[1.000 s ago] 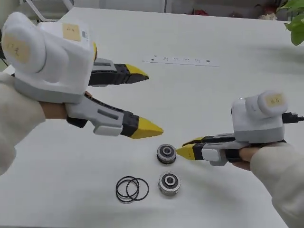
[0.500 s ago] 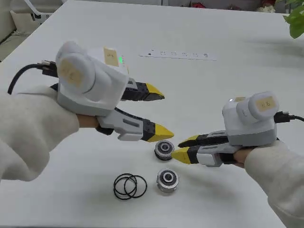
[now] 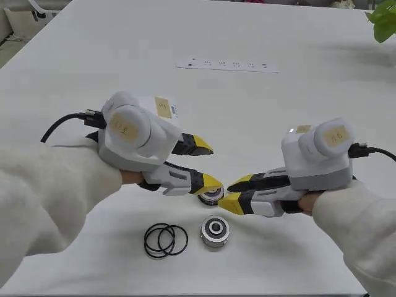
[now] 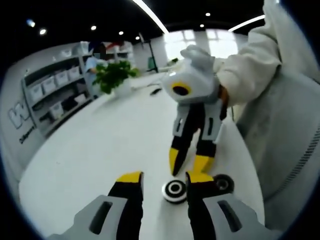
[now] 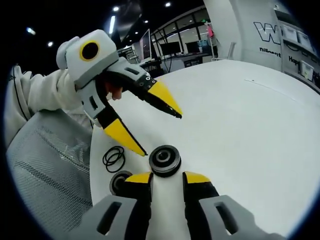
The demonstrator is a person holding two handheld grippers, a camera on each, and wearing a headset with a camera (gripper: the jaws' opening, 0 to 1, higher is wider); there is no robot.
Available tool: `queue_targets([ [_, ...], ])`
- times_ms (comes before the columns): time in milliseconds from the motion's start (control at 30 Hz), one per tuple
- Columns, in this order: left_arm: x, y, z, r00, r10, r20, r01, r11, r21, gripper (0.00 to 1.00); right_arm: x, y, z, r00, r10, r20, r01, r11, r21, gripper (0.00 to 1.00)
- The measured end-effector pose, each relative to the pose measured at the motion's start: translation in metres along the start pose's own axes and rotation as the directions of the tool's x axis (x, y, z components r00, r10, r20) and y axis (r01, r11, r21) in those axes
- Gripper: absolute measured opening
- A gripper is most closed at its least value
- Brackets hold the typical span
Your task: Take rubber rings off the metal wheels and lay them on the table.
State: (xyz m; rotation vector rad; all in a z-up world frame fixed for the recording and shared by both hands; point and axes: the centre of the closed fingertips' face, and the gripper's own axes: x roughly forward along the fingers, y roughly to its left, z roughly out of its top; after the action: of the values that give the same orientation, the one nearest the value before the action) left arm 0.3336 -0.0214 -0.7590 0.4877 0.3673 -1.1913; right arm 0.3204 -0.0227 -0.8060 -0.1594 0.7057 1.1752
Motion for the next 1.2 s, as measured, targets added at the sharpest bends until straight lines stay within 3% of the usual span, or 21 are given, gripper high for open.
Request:
queue_targets([
  [100, 0.003, -0.003, -0.007, 0.9999, 0.002, -0.012, -0.002, 1.0, 0.002, 0.3, 0.002, 0.001, -0.001, 1.0, 0.004, -0.004, -0.004, 1.0, -0.012, 0.19],
  [367, 0.006, -0.007, -0.019, 0.9997, -0.012, -0.019, 0.011, 0.998, -0.063, 0.23, 0.003, 0.001, 0.0, 1.0, 0.003, 0.01, -0.002, 1.0, -0.012, 0.19],
  [667, 0.009, -0.011, -0.025, 0.9995, -0.029, -0.012, 0.027, 0.992, -0.124, 0.22, 0.005, 0.002, 0.0, 0.9999, 0.009, 0.012, -0.008, 1.0, -0.022, 0.18],
  [933, 0.01, -0.013, -0.028, 0.9992, -0.038, -0.012, 0.035, 0.988, -0.151, 0.15, 0.005, 0.001, -0.001, 0.9999, 0.007, 0.012, -0.006, 0.999, -0.037, 0.15],
  [1200, 0.01, -0.013, -0.031, 0.9994, -0.035, -0.01, 0.032, 0.985, -0.17, 0.14, 0.004, 0.001, -0.002, 1.0, 0.001, -0.002, -0.001, 0.997, -0.076, 0.08],
])
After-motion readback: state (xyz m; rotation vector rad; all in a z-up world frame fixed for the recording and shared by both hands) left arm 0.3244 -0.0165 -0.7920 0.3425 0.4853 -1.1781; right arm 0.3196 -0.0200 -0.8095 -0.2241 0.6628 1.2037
